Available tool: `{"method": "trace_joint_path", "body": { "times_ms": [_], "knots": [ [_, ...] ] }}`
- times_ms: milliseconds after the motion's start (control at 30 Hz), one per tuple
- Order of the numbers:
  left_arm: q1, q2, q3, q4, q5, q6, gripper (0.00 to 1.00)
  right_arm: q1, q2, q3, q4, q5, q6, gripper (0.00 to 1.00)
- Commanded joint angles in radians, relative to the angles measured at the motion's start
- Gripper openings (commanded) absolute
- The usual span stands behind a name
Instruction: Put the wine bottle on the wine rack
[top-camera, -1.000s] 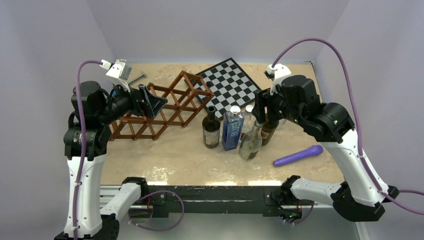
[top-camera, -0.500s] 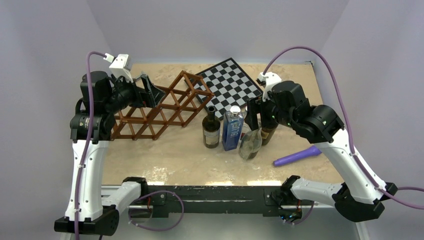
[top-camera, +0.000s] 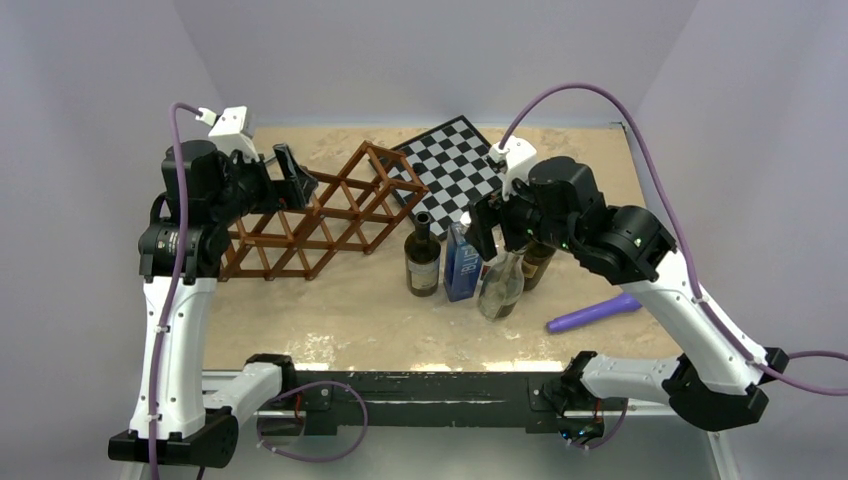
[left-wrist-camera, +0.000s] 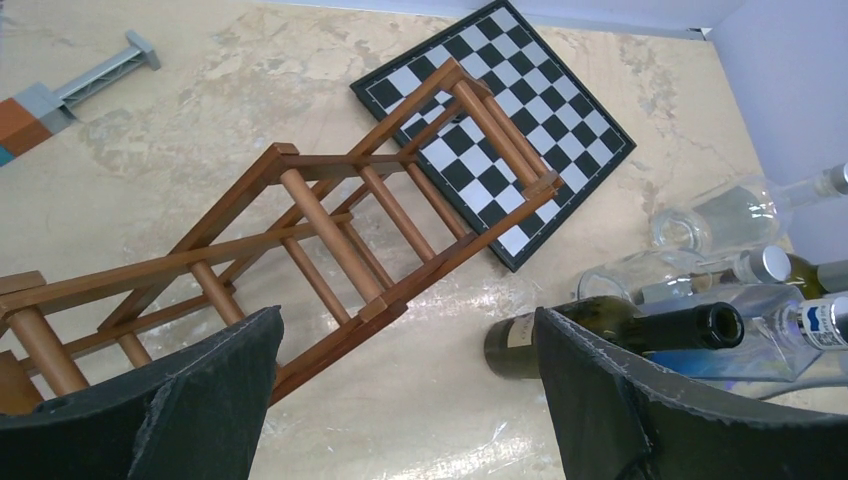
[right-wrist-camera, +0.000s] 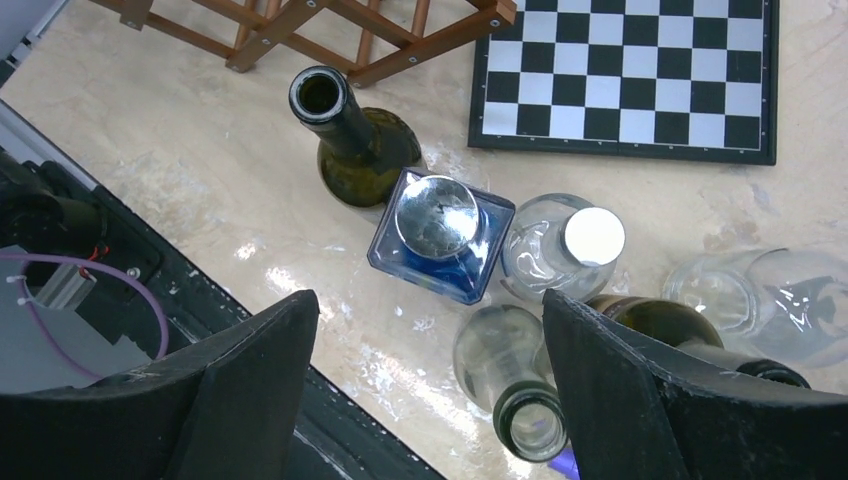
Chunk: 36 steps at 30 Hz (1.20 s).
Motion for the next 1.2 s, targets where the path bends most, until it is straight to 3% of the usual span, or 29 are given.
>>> {"method": "trace_joint_path", "body": {
  "times_ms": [0,233,533,700,1167],
  "knots": [
    [-0.003,-0.018,0.042,-0.013,-0.072,-0.015,0.99,0.011,0.035,0.055,0.036,0.014,-0.043,0.86],
    [-0.003,-0.025,0.027,-0.009,-0.057,-0.022,0.99,0.03,0.099,0.077,0.023,0.008,-0.038,0.87],
    [-0.003,-0.022,0.013,0.004,-0.049,-0.025,0.99,0.054,0.173,0.069,-0.035,0.121,0.05,0.87],
    [-0.003,-0.019,0.011,0.007,-0.048,-0.025,0.99,0.058,0.213,0.063,-0.072,0.201,0.11,0.82],
    [-0.003,-0.014,0.011,0.003,-0.068,-0.011,0.99,0.087,0.25,-0.022,0.01,0.246,0.171,0.78]
  ]
}}
